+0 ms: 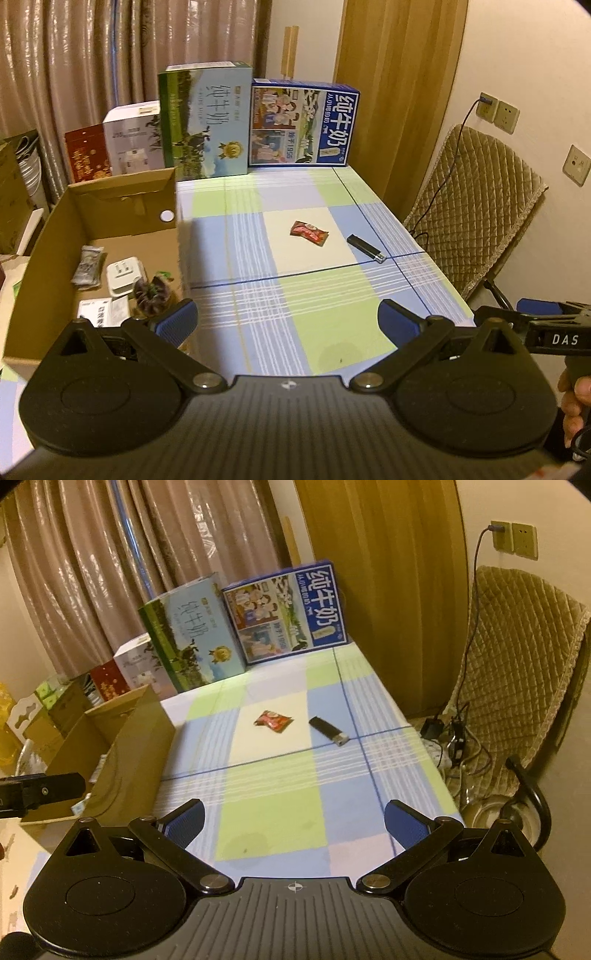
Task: Organize objects
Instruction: 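Approach the black lighter with the right tool and close on it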
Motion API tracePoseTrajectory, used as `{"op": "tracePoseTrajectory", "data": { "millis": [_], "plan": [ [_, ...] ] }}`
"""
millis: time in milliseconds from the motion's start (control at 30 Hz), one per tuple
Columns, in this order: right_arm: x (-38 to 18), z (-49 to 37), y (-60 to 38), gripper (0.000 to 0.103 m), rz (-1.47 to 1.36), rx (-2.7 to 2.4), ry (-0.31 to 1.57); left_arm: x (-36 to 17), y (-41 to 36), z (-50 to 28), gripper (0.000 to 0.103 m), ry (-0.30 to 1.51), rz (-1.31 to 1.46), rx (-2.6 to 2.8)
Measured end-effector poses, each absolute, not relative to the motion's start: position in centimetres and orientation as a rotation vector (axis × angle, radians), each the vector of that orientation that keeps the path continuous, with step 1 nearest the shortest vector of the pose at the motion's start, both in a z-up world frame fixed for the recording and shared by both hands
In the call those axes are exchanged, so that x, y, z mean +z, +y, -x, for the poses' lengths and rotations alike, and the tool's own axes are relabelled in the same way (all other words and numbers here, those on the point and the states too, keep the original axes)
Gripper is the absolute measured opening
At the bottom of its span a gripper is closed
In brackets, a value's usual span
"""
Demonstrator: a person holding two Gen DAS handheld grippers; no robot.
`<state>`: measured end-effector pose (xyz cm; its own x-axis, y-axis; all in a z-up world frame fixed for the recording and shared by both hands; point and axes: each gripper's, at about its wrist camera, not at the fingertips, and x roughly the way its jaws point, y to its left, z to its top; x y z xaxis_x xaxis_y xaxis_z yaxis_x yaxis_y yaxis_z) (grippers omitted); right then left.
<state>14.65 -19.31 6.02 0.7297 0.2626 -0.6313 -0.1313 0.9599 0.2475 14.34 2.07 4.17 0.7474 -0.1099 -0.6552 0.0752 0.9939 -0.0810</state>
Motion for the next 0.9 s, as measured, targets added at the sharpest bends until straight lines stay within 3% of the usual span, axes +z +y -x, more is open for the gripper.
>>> {"op": "tracePoseTrajectory", "data": {
  "millis": [233,900],
  "plan": [
    [4.7,-18.5,-20.0,0.100,-0.145,0.220,0.717,2.6,0.5,-18.7,0.102,0.741,0.031,-0.121],
    [-4.4,-33.2,-20.3,0.044,-0.051,0.256,0.773,-6.0,-2.4,-31.6,0.102,0.778,0.006,-0.069]
  ]
}}
